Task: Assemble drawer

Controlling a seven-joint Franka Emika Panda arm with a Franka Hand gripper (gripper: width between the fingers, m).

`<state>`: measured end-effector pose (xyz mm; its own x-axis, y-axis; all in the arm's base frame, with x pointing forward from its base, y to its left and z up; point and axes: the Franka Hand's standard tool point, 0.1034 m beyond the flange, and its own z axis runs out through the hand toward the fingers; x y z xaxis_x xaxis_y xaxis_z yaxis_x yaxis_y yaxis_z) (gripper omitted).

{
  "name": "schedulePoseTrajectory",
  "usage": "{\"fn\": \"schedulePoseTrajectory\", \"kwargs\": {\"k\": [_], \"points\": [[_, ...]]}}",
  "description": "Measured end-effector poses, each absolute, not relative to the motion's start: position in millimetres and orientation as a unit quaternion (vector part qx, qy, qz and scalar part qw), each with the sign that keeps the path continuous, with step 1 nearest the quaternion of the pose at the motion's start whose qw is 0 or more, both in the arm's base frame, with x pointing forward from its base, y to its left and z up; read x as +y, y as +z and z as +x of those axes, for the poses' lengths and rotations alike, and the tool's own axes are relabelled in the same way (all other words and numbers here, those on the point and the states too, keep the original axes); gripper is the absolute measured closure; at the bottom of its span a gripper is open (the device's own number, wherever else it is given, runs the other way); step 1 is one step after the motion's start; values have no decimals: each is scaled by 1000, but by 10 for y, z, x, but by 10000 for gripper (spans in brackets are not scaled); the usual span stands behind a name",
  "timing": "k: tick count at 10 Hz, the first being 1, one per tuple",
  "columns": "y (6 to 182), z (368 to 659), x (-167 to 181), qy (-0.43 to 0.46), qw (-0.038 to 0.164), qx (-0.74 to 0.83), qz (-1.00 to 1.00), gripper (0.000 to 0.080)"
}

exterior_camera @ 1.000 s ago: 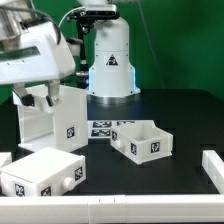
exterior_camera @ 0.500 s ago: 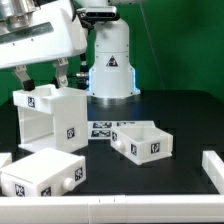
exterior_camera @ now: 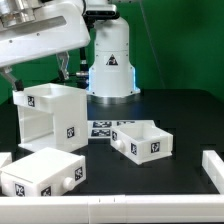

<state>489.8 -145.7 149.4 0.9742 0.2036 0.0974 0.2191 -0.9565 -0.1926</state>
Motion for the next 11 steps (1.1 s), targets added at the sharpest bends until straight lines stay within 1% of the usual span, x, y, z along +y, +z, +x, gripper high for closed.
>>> {"fn": "schedulePoseTrajectory", "kwargs": {"k": [5,6,8,9,10,11], "points": [[1471,4865,-1477,-49,93,-238,-966,150],[1475,4862,-1518,-54,82,-336,-937,150],[1365,4806,-1557,-58,65,-416,-905,150],[1293,4751,-1555,-64,62,-406,-910,150],[1226,4664,-1567,-65,66,-390,-916,150],[1250,4689,-1573,-63,63,-396,-914,150]]}}
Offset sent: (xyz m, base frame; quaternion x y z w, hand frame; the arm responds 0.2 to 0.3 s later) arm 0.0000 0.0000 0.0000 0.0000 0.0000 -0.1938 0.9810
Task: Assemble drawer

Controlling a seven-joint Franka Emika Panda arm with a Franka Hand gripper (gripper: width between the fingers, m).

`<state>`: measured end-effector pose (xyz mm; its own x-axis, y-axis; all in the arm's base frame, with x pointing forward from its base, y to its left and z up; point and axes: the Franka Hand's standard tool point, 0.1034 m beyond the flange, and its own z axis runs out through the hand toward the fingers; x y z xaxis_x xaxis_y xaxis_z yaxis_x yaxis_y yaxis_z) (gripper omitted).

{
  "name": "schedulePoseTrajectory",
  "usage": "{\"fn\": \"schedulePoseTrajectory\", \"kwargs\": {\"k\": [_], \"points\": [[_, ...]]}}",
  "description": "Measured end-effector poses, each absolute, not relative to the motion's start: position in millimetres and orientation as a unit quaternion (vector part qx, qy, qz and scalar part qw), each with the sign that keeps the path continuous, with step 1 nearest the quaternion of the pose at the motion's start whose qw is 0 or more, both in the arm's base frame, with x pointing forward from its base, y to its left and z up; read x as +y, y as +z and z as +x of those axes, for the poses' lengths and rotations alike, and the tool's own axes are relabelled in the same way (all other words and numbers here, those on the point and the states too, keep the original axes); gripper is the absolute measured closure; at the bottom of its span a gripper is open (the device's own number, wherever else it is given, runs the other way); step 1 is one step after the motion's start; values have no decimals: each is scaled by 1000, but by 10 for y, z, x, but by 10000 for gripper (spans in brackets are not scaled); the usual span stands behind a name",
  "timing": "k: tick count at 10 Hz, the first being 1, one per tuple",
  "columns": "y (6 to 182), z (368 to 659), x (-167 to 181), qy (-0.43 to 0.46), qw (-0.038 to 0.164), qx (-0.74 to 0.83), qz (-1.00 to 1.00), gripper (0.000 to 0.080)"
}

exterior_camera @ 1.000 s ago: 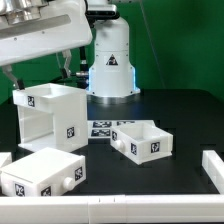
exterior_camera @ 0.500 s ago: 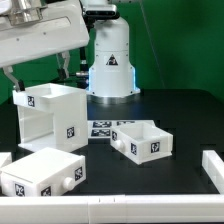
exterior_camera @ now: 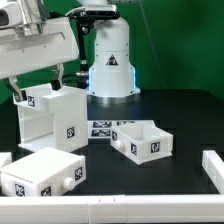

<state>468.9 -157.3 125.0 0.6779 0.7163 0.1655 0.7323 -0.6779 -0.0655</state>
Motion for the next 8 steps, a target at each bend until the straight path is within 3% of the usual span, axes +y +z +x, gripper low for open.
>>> {"fn": "schedulePoseTrajectory", "kwargs": {"k": [2,5,8], "points": [[1217,4683,-1592,-62,60,-395,-914,150],[959,4652,-1625,-45,46,-390,-919,150],[940,4639,-1636,-43,47,-385,-921,166]]}}
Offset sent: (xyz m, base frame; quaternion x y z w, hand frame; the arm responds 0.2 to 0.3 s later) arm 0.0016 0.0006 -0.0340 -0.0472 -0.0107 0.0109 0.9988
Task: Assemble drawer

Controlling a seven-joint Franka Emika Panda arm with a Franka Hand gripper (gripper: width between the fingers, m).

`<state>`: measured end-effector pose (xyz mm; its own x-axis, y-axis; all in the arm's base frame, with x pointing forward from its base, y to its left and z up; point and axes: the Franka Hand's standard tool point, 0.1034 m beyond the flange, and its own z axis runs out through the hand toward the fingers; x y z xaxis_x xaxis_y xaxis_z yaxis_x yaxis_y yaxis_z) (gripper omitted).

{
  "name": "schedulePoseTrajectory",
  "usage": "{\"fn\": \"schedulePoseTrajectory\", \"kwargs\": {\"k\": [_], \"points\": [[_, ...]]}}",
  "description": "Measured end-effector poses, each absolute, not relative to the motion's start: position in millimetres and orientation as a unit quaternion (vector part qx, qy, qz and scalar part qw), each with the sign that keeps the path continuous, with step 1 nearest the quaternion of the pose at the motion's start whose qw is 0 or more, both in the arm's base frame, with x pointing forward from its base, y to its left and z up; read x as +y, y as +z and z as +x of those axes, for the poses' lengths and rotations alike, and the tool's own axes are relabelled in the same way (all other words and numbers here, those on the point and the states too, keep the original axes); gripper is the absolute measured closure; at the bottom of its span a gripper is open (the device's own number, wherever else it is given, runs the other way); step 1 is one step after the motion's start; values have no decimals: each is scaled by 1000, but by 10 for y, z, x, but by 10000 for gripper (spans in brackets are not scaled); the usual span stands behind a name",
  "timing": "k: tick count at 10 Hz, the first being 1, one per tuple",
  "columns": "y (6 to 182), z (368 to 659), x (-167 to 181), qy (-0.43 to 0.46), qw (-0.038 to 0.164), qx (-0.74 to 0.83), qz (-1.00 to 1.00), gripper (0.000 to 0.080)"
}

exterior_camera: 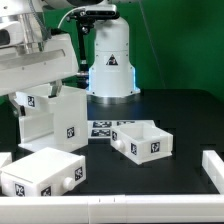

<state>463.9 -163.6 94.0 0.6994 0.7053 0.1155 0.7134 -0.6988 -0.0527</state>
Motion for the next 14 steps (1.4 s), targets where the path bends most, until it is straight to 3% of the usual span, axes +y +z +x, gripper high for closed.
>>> {"fn": "schedulePoseTrajectory", "kwargs": {"k": [2,3,4,5,9,10,12,14], "points": [[939,4637,-1639,-43,47,-385,-921,516],[939,4635,-1640,-43,47,-385,-921,651],[941,4636,-1640,-43,47,-385,-921,651],[943,4639,-1643,-43,46,-385,-921,764],[980,4647,-1637,-41,46,-363,-930,764],[1079,4668,-1601,-35,49,-335,-940,764],[1499,4815,-1403,-19,49,-288,-956,764],[1781,5106,-1147,-15,55,-229,-972,764]]}}
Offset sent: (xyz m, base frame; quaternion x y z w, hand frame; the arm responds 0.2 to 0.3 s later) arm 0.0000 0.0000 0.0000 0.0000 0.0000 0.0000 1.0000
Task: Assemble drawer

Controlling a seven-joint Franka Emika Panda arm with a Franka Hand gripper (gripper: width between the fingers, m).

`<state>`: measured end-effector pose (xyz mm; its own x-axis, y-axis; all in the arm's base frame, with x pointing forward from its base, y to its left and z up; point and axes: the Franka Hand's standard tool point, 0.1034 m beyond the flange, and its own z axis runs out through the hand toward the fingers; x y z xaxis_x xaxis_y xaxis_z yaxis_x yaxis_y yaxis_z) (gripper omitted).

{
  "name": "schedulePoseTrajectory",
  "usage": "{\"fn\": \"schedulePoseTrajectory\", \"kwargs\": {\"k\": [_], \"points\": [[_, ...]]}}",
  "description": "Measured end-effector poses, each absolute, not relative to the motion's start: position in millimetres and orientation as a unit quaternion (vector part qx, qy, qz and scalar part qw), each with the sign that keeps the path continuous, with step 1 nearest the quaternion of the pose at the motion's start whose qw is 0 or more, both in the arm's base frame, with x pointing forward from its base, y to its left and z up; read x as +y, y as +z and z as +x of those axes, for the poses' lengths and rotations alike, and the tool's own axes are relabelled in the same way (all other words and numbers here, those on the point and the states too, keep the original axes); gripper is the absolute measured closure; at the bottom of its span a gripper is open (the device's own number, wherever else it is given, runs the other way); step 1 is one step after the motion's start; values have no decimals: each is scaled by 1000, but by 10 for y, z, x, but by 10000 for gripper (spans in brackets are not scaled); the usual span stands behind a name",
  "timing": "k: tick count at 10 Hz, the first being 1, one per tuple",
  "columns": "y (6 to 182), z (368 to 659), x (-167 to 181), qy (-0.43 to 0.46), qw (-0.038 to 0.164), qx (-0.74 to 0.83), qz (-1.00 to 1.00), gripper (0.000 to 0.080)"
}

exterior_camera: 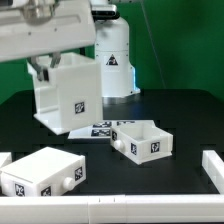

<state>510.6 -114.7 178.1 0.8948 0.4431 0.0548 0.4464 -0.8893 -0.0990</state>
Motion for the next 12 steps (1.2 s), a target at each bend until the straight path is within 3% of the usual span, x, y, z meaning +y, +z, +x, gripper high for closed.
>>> {"fn": "schedulePoseTrajectory", "kwargs": {"k": [2,4,5,10,12], "points": [[1911,5595,-856,-18,49,-179,-982,764],[1814,6007,-679,-13,37,-159,-986,764],[1725,6022,-643,-21,31,-162,-986,764],[1708,5996,-626,-15,32,-138,-990,764],[1729,6181,-396,-15,33,-110,-993,764]]}}
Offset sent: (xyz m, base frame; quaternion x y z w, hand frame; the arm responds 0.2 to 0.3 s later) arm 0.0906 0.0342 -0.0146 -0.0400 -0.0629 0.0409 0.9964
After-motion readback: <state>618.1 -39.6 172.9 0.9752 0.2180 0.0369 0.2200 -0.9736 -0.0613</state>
